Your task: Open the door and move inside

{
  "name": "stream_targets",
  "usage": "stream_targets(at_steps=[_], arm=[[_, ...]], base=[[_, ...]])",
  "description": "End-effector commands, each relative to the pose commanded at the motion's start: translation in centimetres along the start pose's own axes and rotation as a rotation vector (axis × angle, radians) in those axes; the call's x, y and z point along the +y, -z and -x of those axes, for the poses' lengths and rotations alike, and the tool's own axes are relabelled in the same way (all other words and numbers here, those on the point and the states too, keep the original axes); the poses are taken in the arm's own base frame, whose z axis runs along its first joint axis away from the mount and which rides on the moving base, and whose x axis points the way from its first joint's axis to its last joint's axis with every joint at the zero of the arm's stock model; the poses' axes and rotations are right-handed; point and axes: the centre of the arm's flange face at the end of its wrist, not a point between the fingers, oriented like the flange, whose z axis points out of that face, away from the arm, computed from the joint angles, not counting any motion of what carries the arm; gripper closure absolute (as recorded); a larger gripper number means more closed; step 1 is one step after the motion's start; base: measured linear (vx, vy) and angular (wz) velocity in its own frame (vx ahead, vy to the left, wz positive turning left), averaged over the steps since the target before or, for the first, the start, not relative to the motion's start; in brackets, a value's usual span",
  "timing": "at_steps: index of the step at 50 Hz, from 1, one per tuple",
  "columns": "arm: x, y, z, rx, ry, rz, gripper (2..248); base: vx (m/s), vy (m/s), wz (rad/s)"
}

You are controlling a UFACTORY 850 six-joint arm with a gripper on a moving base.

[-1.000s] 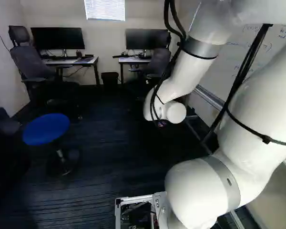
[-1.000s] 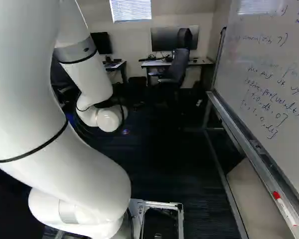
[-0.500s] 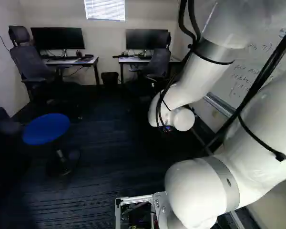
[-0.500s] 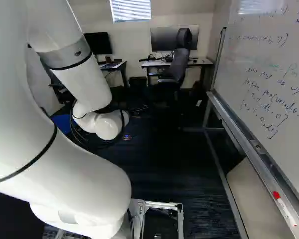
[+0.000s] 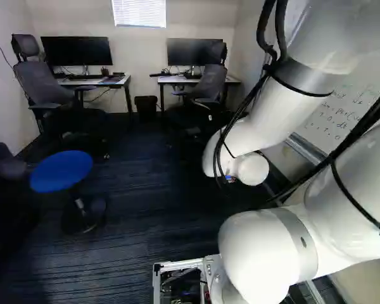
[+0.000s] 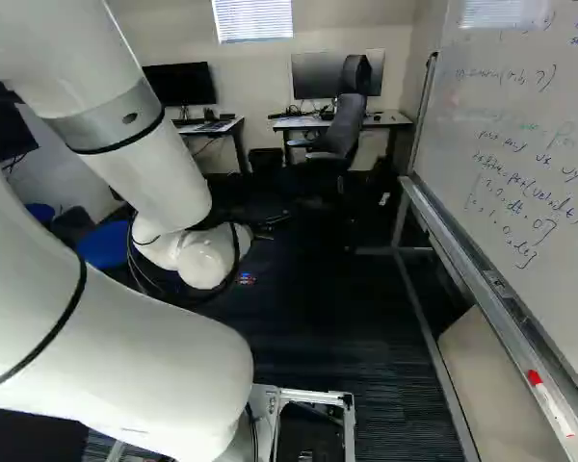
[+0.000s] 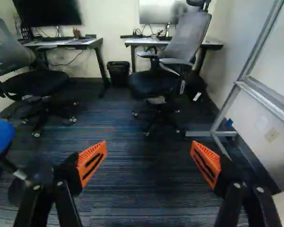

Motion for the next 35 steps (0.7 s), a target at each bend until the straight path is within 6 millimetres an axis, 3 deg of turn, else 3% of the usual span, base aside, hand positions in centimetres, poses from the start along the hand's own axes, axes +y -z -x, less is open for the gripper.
stream_targets(at_steps=[35], arm=[[0.2,0.53,0.33,0.001,-0.003,0.008,3]], base=[[0.0,0.0,0.0]])
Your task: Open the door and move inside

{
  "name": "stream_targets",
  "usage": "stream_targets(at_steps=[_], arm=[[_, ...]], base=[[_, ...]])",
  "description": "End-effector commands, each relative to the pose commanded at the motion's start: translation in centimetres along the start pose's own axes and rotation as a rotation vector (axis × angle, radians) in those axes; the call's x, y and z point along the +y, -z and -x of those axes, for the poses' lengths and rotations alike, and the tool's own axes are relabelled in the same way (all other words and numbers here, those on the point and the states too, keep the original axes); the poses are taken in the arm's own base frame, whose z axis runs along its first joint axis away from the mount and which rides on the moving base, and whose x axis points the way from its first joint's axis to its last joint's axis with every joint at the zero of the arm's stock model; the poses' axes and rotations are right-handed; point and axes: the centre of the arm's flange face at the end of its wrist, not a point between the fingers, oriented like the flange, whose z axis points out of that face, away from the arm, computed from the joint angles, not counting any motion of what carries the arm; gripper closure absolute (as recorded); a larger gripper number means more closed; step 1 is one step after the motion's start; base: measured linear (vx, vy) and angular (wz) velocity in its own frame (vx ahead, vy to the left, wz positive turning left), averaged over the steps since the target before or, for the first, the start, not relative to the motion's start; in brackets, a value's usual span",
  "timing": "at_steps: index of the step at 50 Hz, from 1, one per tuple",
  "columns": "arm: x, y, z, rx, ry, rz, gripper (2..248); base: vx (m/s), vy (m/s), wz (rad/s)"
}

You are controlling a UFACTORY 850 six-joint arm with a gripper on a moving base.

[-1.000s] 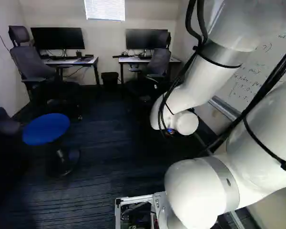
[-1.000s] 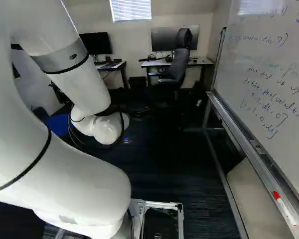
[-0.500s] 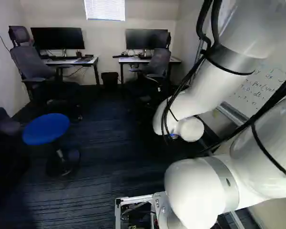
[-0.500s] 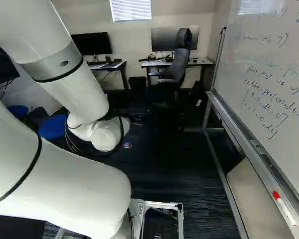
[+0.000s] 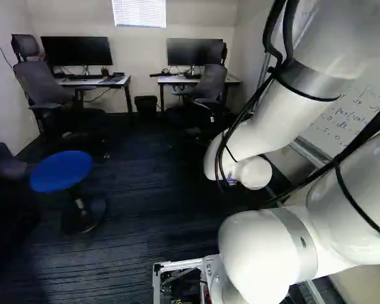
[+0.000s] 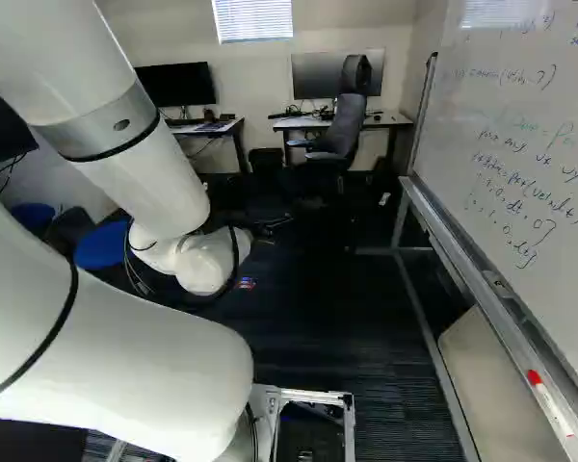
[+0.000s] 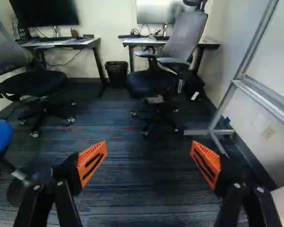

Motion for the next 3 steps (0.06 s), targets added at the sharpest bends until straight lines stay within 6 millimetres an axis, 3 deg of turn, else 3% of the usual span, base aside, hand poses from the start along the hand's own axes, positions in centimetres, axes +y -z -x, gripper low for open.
stream_targets(at_steps=[3], arm=[[0.0,0.0,0.0,0.0,0.0,0.0,3]], base=[[0.0,0.0,0.0]])
